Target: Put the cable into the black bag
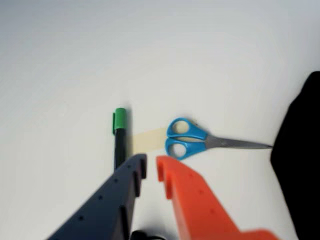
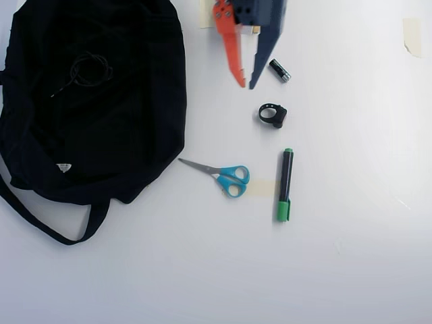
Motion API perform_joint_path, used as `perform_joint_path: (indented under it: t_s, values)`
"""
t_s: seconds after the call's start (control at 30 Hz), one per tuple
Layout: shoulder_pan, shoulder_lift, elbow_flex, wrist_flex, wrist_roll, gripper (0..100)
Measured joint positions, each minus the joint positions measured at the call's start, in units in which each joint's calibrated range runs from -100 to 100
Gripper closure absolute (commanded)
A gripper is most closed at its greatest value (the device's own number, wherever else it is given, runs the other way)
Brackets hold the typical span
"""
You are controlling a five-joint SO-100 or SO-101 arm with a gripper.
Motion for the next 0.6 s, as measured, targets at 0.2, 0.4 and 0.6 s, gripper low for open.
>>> perform_joint_path:
  t_s: [0.2,0.4,0.6]
  values:
    - [-0.9,-9.6,12.8,0.0,-0.1,98]
    - [-3.7,-22.2,30.0,0.0,2.0,98]
    - [-4.7,-35.9,48.9,0.0,8.7,98]
